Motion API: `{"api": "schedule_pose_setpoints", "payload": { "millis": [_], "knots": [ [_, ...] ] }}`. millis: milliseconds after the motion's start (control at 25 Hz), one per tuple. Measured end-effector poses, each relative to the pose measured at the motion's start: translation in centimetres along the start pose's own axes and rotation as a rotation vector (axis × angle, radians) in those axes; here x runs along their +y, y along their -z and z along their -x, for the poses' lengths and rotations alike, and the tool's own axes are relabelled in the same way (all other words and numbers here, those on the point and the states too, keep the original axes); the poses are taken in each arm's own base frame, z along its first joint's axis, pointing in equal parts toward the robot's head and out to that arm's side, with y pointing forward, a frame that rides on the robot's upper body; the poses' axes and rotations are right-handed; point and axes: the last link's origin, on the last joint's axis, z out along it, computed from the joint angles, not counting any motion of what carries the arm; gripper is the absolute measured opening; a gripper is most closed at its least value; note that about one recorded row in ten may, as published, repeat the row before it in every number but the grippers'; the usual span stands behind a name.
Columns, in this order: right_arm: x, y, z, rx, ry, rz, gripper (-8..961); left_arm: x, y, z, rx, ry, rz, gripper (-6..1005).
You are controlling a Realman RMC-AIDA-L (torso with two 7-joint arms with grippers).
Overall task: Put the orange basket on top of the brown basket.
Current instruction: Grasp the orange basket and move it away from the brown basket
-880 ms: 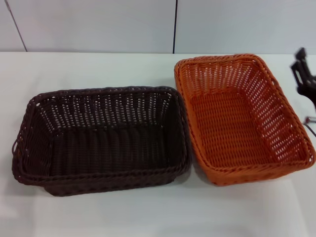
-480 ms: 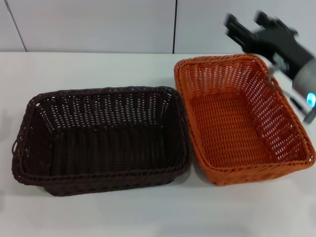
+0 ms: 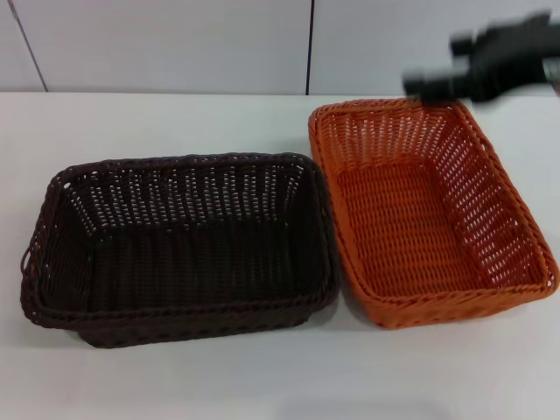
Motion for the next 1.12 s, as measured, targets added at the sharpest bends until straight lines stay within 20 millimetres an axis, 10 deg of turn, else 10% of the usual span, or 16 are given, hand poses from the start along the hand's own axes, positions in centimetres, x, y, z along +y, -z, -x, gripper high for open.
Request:
{"api": "schedule_pose_setpoints", "payload": {
  "millis": [360, 1120],
  "knots": [
    [2.1, 1.2, -4.3, 0.441, 0.39, 0.238, 642, -0.1, -0.1, 0.9, -0.058, -0.001, -0.009, 673],
    [2.0, -4.3, -7.2, 0.563, 0.403, 0.294, 634, 0.4, 0.0, 1.1, -0.071, 0.025, 0.008, 673]
  ]
}}
